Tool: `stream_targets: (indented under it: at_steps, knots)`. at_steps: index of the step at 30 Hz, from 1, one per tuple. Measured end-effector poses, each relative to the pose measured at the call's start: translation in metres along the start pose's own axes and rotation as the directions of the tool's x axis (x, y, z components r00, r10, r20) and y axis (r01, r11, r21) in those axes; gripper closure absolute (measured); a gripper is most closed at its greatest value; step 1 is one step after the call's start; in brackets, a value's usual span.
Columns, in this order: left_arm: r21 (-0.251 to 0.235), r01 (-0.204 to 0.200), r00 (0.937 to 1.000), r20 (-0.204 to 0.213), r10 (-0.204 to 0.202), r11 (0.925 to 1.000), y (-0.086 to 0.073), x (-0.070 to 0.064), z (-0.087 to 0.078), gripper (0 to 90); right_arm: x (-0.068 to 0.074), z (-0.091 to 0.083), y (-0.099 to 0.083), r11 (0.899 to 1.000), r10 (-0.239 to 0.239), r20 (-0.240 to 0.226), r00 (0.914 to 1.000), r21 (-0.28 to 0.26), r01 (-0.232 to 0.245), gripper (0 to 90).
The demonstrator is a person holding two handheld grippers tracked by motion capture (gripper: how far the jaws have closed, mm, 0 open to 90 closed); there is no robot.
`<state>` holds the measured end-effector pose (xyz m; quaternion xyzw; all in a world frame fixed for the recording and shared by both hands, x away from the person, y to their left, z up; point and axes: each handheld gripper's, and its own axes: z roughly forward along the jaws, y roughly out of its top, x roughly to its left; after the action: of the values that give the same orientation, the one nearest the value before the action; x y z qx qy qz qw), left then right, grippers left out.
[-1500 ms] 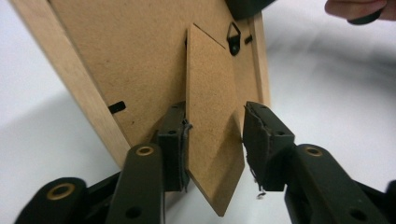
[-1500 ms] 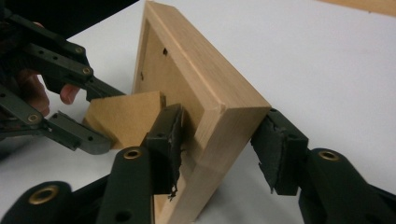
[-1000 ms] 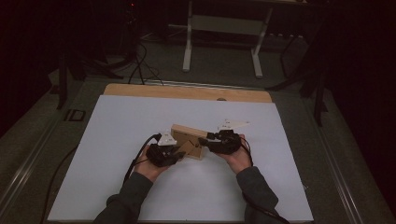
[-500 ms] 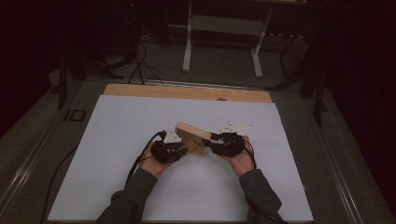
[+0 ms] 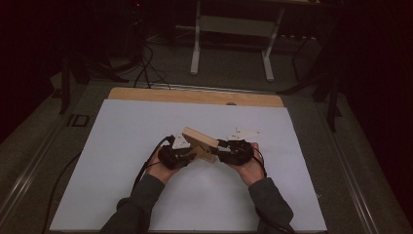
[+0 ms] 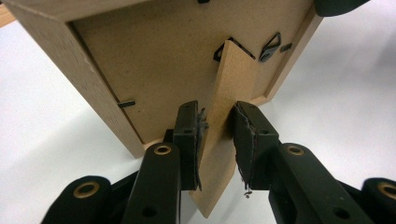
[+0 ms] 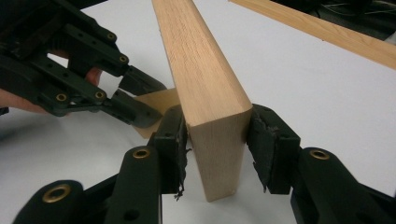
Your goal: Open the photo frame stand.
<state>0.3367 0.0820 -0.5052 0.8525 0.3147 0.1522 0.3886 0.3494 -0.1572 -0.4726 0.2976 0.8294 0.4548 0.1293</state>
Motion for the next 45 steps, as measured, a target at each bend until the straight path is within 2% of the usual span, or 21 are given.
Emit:
stream_targets:
  at_steps: [6, 11, 14, 22, 45]
  knots:
    - [0.008, -0.016, 0.9999, 0.001, 0.016, 0.9998, -0.001, -0.002, -0.001, 72.5, 0.005, -0.001, -0.001, 1.0, -0.014, 0.005, 0.9999, -0.005, 0.014, 57.0]
    - [0.005, -0.009, 0.9998, 0.015, 0.009, 0.9999, -0.005, -0.002, -0.002, 72.8, 0.009, -0.002, -0.003, 1.0, -0.024, -0.002, 0.9997, -0.003, 0.024, 56.2]
    - [0.011, -0.019, 0.9997, 0.014, 0.018, 0.9998, -0.007, -0.003, -0.003, 72.8, 0.011, -0.003, -0.005, 1.0, -0.025, -0.008, 0.9997, -0.004, 0.025, 55.8]
    - [-0.002, -0.023, 0.9996, 0.013, 0.023, 0.9997, -0.016, -0.006, -0.007, 71.2, 0.017, -0.004, -0.009, 0.999, -0.038, -0.014, 0.9992, -0.005, 0.038, 54.7]
    - [0.012, -0.008, 0.9993, 0.037, 0.007, 0.9999, -0.033, -0.011, -0.012, 70.5, 0.027, -0.006, -0.016, 0.998, -0.058, -0.028, 0.9979, 0.004, 0.058, 52.5]
